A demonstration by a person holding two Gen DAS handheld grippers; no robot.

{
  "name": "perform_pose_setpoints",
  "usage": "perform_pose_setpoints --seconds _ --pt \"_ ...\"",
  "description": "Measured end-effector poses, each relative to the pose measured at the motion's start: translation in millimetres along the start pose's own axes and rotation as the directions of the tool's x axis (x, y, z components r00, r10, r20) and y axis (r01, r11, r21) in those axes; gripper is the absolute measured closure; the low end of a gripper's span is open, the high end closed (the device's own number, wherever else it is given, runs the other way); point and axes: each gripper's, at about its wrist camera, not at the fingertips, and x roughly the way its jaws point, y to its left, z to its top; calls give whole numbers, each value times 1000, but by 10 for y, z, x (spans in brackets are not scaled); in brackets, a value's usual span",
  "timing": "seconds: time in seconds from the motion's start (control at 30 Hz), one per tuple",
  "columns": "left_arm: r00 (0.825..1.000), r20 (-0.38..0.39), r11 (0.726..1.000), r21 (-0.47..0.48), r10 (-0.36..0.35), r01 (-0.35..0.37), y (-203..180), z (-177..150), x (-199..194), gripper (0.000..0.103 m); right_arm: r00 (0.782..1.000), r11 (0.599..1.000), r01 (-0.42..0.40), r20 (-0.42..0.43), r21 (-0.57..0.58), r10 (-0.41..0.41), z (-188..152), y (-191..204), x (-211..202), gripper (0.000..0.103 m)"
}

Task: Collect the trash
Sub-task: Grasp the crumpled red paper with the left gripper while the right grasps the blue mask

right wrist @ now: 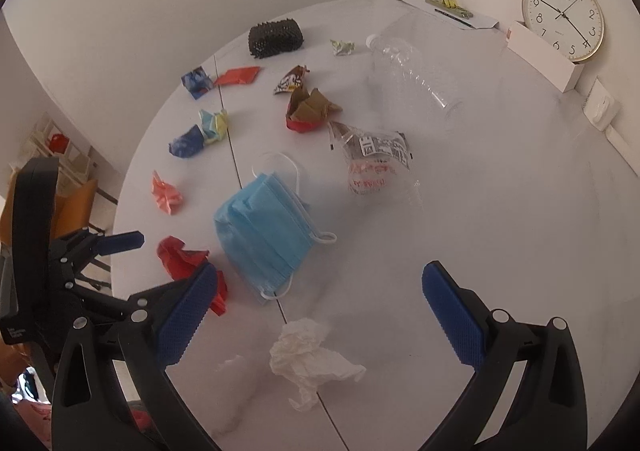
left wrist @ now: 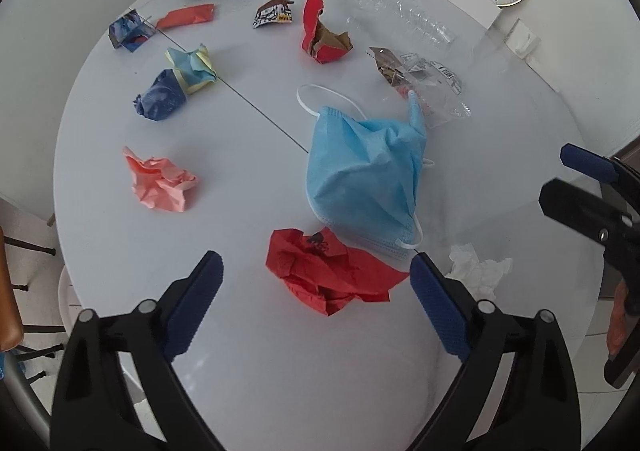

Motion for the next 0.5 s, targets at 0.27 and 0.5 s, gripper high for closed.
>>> perform_pose_setpoints --seconds 0.27,0.5 --pt "999 -42 996 -85 -31 28 67 -11 286 63 996 992 -91 -6 85 92 82 -21 193 2" --pt "999 -7 992 -122 -38 37 226 -98 98 69 994 981 -102 -27 163 108 218 269 581 2"
